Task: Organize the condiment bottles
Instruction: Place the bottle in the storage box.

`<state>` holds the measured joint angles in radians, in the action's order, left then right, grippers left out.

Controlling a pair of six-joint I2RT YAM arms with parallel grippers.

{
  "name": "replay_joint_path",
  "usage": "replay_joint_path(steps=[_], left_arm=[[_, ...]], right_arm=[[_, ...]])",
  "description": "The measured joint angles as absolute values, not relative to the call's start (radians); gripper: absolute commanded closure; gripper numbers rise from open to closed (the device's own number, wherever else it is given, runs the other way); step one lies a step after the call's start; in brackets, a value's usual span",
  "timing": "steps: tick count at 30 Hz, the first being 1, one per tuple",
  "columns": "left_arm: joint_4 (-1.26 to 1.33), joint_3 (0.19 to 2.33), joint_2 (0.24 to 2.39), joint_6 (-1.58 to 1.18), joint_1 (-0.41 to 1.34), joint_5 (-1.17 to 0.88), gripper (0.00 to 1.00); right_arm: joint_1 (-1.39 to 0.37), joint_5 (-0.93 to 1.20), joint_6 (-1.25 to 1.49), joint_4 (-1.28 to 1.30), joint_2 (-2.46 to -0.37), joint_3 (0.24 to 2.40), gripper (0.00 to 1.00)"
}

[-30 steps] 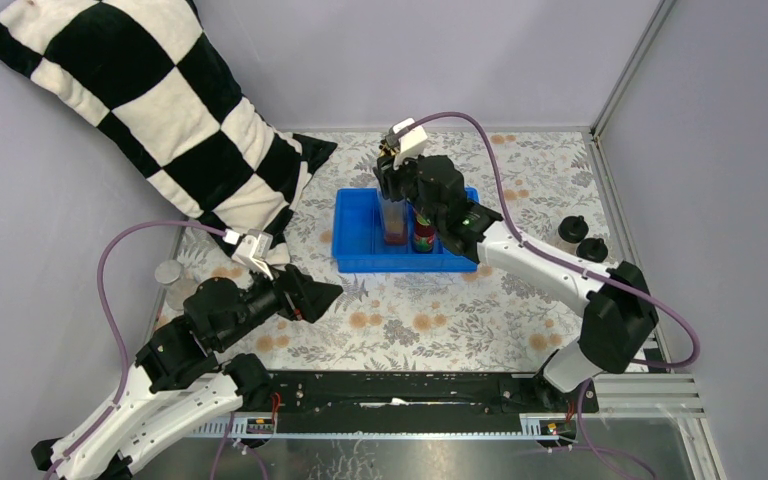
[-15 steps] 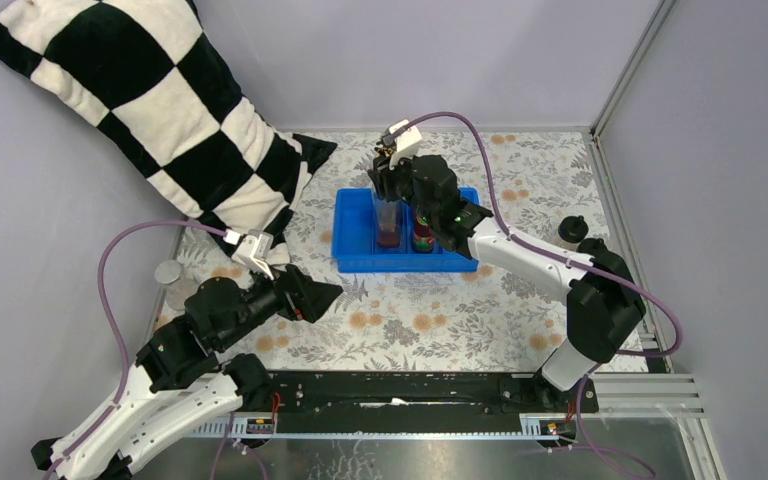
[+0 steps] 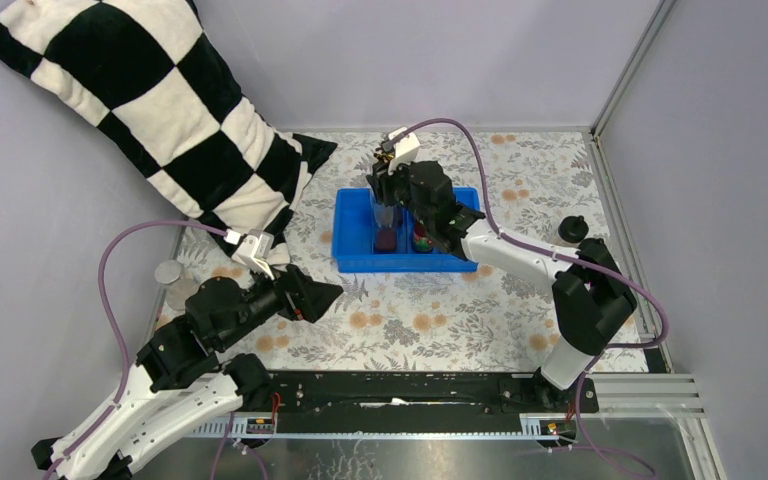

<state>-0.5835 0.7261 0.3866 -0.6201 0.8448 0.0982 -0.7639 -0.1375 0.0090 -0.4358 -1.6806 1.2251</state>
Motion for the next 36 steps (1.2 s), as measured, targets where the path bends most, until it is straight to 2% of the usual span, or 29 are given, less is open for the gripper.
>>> replay_joint_path(steps=[11, 12, 16, 18, 19, 27, 36], left_arm=[[-0.583, 0.726, 0.387, -0.62, 0.847, 0.098, 0.01], [-0.583, 0.726, 0.388, -0.62, 0.847, 0.098, 0.01], [-0.583, 0.726, 0.39, -0.62, 0.847, 0.098, 0.01], [-0.583, 0.726, 0.39, -0.62, 0.847, 0.098, 0.01], [-0.583, 0.726, 0.391, -0.62, 0.847, 0.098, 0.01], [-0.584, 0.726, 0.409, -0.62, 0.847, 0.098, 0.01], [-0.584, 0.726, 0.418, -0.62, 0.848, 0.098, 0.01]], right_arm=[[-0.763, -0.139, 0.021, -0.514, -1.686, 1.144, 0.9], [-0.763, -0.139, 0.021, -0.525, -1.686, 1.139, 0.86], [-0.762, -0.14, 0.025, -0.548, -1.686, 1.128, 0.55], [-0.762, -0.139, 0.026, -0.556, -1.686, 1.124, 0.34], [-0.762, -0.139, 0.031, -0.561, -1.686, 1.12, 0.3], [-0.761, -0.139, 0.036, -0.569, -1.657, 1.1, 0.26], [-0.761, -0.139, 0.047, -0.565, -1.514, 1.056, 0.19]])
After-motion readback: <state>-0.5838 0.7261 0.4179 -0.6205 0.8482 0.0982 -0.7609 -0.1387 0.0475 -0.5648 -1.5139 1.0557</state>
